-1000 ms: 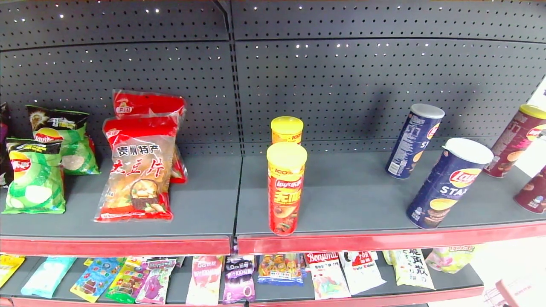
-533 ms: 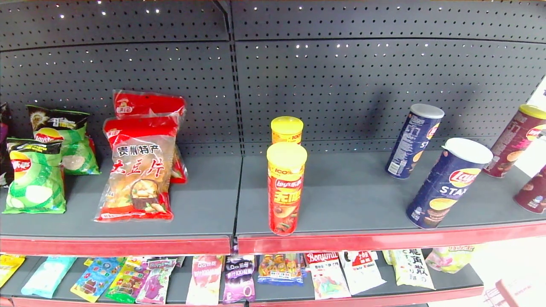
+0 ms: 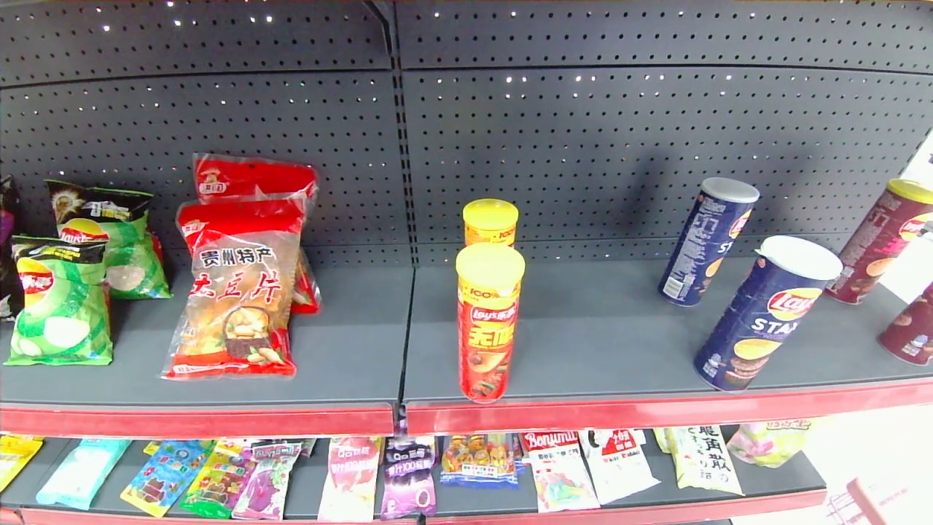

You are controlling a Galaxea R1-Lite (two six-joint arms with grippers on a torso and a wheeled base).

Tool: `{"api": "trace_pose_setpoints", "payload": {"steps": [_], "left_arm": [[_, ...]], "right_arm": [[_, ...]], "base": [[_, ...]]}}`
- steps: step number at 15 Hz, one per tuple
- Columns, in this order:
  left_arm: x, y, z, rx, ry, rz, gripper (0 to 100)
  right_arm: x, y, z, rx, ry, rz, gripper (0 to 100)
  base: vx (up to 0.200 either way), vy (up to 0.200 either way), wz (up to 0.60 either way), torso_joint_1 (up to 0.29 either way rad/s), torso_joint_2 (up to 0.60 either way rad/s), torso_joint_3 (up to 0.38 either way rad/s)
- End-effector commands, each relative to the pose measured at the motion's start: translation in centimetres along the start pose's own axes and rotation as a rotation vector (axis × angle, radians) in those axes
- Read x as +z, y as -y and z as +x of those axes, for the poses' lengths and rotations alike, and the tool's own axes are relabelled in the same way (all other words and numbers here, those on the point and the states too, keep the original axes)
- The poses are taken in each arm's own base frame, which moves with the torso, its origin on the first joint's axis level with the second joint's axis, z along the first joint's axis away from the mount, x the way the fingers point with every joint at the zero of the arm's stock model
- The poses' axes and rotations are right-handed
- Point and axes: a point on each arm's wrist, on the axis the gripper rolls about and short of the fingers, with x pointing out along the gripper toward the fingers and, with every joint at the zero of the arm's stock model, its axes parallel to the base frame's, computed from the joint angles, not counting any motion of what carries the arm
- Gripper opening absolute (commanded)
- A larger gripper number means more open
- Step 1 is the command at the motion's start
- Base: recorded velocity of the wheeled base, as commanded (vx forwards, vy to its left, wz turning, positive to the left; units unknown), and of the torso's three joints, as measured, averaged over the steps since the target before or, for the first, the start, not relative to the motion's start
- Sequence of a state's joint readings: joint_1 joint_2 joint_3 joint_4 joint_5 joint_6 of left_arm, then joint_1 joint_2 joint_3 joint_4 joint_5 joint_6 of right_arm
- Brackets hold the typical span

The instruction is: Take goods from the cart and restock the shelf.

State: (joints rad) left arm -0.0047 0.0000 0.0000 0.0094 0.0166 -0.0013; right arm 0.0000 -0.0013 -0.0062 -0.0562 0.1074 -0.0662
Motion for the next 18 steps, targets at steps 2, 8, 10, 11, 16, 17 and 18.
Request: {"api": "trace_pose_setpoints", "payload": {"steps": [2,8,10,11,16,17,18], "left_arm": [[0.01,0.0,0.01,0.0,-0.001,0.001,100],[0.01,0.0,0.01,-0.001,-0.001,0.003,100],[0.01,0.0,0.01,-0.001,-0.001,0.003,100],[0.01,0.0,0.01,-0.001,-0.001,0.001,100],[0.01,0.01,0.01,-0.003,-0.001,0.004,100],[0.01,0.01,0.01,-0.003,-0.001,0.006,100],[0.0,0.01,0.0,-0.003,0.0,0.006,100]], "right_arm": [[-0.14,0.03,0.04,-0.013,-0.008,0.004,100],[-0.1,-0.11,0.01,0.047,-0.008,0.0,100],[-0.1,-0.07,0.01,0.028,-0.01,0.034,100],[-0.11,-0.07,0.01,0.03,-0.011,0.031,100],[-0.11,-0.07,0.01,0.03,-0.012,0.04,100],[-0.11,-0.08,0.01,0.031,-0.011,0.04,100],[-0.11,-0.08,0.01,0.031,-0.011,0.039,100]], "base": [[0.0,0.0,0.0,0.0,0.0,0.0],[0.0,0.0,0.0,0.0,0.0,0.0],[0.0,0.0,0.0,0.0,0.0,0.0],[0.0,0.0,0.0,0.0,0.0,0.0],[-0.08,0.0,0.0,0.0,0.0,0.003],[0.0,-0.2,0.0,0.002,-0.01,-0.002],[0.0,-0.2,0.0,0.017,0.0,-0.017]]}}
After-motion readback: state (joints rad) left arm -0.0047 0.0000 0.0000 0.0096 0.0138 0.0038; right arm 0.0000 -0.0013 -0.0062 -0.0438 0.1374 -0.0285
